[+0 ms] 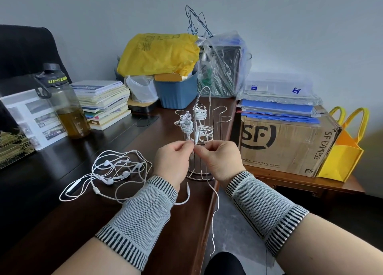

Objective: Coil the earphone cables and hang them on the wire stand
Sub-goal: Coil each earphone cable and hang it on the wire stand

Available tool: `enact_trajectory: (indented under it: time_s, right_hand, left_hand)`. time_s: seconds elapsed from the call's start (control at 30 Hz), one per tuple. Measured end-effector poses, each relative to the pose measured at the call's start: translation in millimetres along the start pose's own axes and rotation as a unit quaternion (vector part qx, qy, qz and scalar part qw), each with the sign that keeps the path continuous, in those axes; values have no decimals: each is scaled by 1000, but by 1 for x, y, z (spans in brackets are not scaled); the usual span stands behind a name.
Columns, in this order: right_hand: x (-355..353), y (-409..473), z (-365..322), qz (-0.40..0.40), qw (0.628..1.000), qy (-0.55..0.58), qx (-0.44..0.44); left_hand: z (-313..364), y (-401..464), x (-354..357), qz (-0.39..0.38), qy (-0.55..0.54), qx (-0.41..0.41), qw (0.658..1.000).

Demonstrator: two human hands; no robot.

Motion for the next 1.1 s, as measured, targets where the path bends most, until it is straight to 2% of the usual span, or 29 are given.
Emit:
enact_trajectory:
  time_s: [0.13, 0.3, 0.43, 0.63, 0.87, 1.1]
  right_hand:
    - [1, -1, 4, 3, 1000, -19, -19]
    - [-5, -3, 3, -37, 998, -40, -35]
    - [-8, -5, 6, -20, 993, -94, -67]
    - [-8, -8, 4, 15, 980, -152, -126]
    - [-4, -7, 5, 31, 986, -133, -100]
    - [-3, -7, 6, 52, 988, -138, -38]
  left_hand:
    - [0, 3, 7, -38, -6, -36, 999]
    - [1, 3, 15, -100, -99, -102, 985]
    - [-4, 3, 21, -104, -127, -91, 982]
    - [-6, 8, 19, -95, -88, -52, 990]
    - [-11, 12, 18, -88, -61, -33, 994]
    - [-14, 14, 22, -66, -45, -24, 997]
Point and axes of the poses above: each hand's wrist, its own y-axis towards the middle knuckle, its own x-axis out of the palm, z = x × y, the point moved 1 cm from there along y, towards the middle knuckle, and after that the axes turned 9 degrees about -x, right-handed, at the moved point
